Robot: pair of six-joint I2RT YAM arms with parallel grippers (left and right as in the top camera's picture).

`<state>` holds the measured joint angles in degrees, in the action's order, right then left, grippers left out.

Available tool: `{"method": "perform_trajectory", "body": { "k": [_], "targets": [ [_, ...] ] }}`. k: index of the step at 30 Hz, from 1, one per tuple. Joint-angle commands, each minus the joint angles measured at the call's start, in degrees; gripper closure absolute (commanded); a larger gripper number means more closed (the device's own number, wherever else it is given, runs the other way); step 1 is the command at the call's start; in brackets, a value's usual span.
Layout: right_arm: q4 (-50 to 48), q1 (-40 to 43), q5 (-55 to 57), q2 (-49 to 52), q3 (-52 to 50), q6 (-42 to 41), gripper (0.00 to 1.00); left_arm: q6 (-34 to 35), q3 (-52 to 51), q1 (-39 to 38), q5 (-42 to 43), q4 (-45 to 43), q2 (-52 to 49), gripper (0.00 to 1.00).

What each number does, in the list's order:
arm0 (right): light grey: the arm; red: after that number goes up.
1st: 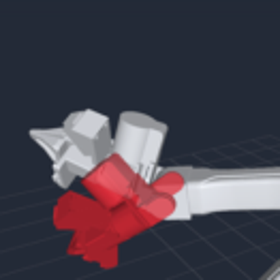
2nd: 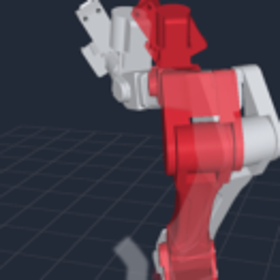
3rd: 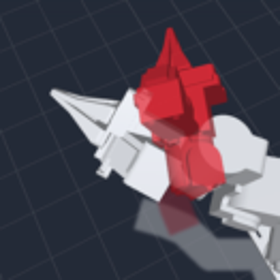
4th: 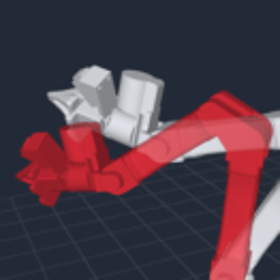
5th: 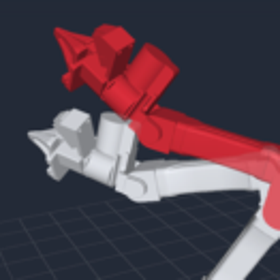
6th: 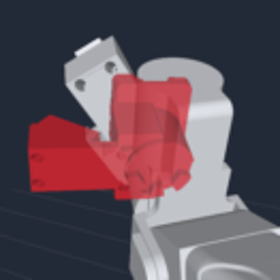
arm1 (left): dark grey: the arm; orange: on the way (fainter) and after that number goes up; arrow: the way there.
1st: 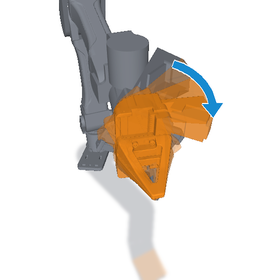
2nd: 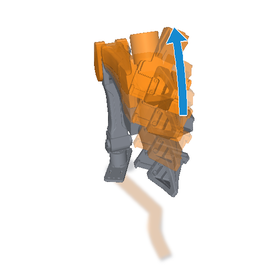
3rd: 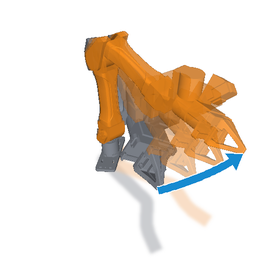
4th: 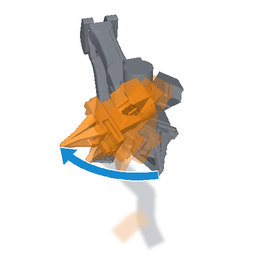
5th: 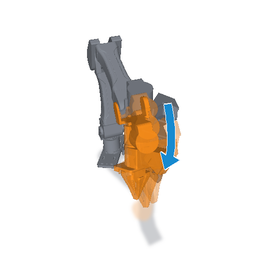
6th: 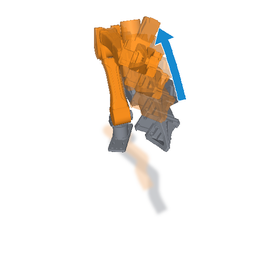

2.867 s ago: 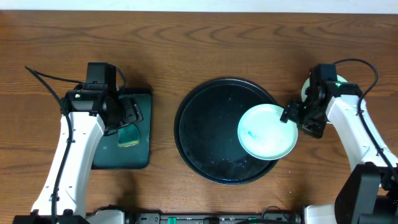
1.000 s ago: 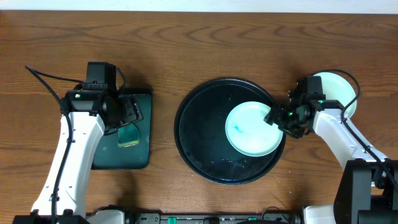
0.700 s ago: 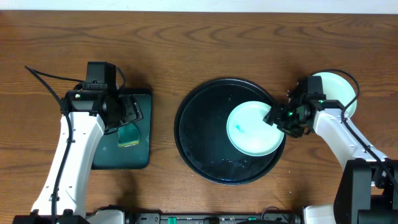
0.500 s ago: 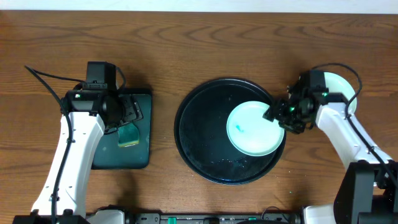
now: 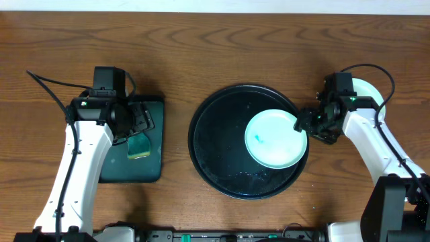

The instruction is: Clean dirty plates on tray and stack at the side

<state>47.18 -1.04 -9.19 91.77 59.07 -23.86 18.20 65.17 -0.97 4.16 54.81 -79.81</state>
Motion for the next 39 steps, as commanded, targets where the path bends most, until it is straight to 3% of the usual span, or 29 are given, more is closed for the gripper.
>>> {"method": "perform_trajectory", "body": {
  "k": [1,24,39],
  "targets": [
    [-1.1,-0.6,-1.0,0.5,-0.6,0.8,0.35,0.1,-0.2,-0.1,-0.1,0.0,0.4,0.20],
    [-5.6,-1.3,-6.9,6.8,-0.7,-0.2,0.35,0.1,-0.2,-0.1,-0.1,0.0,0.4,0.20],
    [-6.4,-2.4,-3.1,6.7,0.2,0.9,0.36,0.1,-0.2,-0.1,-0.1,0.0,0.4,0.20]
  ]
}}
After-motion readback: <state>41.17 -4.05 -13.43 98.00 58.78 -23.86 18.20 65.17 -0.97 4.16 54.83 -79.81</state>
